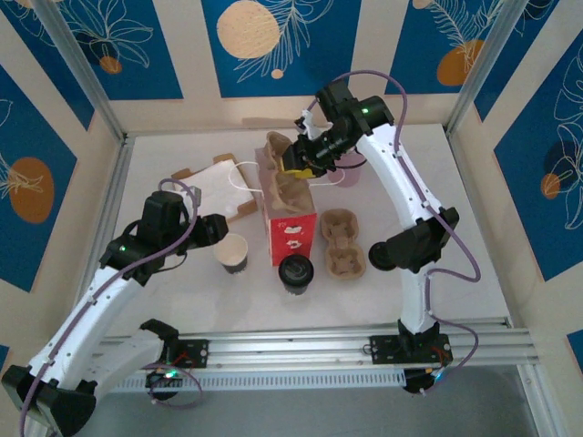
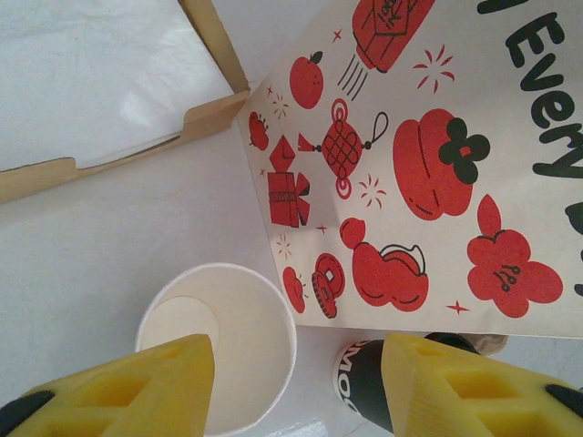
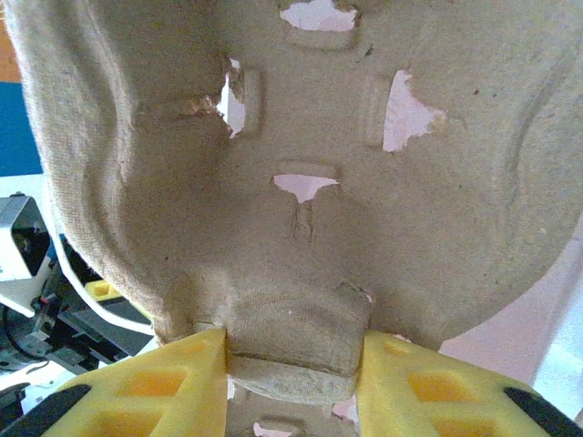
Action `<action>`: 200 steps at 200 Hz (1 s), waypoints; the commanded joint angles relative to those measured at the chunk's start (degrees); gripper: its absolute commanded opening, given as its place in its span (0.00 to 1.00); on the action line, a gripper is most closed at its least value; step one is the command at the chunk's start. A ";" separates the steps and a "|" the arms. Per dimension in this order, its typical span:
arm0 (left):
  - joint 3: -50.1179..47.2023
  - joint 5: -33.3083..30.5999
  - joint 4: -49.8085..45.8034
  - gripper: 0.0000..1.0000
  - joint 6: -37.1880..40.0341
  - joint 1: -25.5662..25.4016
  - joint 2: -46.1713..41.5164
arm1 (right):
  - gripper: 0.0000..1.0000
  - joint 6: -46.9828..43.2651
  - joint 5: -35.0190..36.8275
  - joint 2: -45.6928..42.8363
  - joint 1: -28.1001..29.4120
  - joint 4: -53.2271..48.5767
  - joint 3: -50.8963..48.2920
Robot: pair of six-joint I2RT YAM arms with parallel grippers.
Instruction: Pack the takeout coffee
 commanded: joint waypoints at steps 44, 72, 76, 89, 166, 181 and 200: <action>-0.30 0.93 0.42 0.51 0.69 0.76 -1.24 | 0.38 1.00 -1.41 0.38 -0.18 3.15 -1.41; -0.39 0.92 0.30 0.51 0.71 0.76 -1.45 | 0.38 0.83 -0.75 0.35 -0.17 3.42 -2.40; -0.39 0.91 0.36 0.51 0.73 0.76 -1.58 | 0.37 0.72 -0.66 0.23 -0.08 3.46 -2.76; -0.31 0.91 0.21 0.51 0.72 0.76 -1.59 | 0.37 0.58 -0.06 -0.06 0.20 3.37 -3.60; 0.19 0.34 0.45 0.51 0.76 0.76 -1.55 | 0.37 -0.27 3.07 -4.08 1.59 1.64 -8.09; 0.87 -0.04 0.79 0.52 0.89 0.90 -1.06 | 0.37 -0.62 3.17 -4.13 1.61 1.04 -7.94; 2.50 0.01 1.65 0.53 1.15 1.27 0.08 | 0.37 -0.78 3.33 -4.20 1.98 0.76 -7.82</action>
